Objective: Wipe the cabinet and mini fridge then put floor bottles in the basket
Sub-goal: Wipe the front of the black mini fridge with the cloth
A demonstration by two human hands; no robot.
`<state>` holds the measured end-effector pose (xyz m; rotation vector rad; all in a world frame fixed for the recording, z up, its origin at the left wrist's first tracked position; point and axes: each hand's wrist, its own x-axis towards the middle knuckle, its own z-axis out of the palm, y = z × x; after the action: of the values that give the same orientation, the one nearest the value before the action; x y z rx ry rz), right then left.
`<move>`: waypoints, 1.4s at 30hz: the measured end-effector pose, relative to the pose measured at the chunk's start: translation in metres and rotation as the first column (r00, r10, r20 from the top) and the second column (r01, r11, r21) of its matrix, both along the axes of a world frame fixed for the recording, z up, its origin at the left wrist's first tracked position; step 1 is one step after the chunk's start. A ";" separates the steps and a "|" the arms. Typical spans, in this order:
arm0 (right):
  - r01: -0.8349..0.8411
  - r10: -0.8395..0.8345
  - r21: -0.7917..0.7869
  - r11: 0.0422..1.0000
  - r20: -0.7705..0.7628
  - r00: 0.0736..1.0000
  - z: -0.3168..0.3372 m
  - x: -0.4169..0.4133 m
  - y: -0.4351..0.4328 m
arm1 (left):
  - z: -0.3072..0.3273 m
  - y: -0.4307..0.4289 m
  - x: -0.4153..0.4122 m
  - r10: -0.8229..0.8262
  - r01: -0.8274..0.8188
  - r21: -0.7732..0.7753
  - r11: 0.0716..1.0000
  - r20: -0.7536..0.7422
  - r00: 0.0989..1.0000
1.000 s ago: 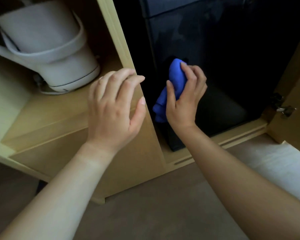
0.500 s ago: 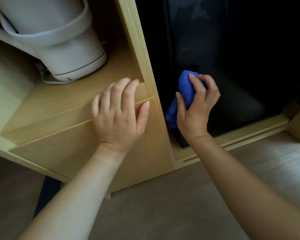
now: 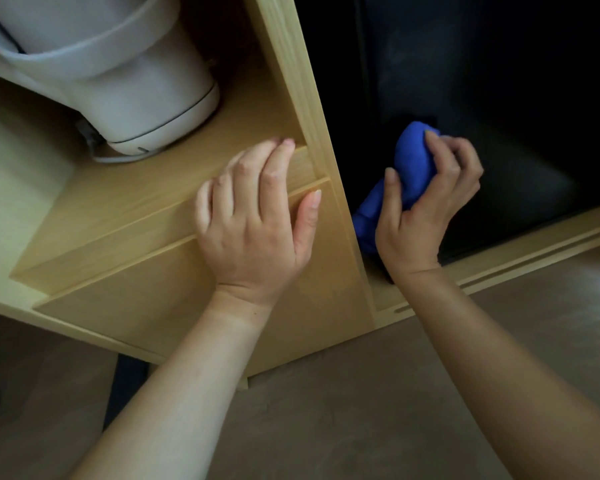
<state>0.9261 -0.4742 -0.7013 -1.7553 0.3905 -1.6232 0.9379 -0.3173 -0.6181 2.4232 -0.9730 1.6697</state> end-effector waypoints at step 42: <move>0.132 -0.064 0.759 0.638 -0.118 0.991 -0.116 -0.001 0.017 | -0.004 -0.027 0.004 -0.089 0.059 0.233 0.971 0.120 0.989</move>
<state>0.9247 -0.4573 -0.8168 -1.1333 1.0635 -1.1651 0.9415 -0.3441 -0.6222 2.4010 -1.3271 1.7994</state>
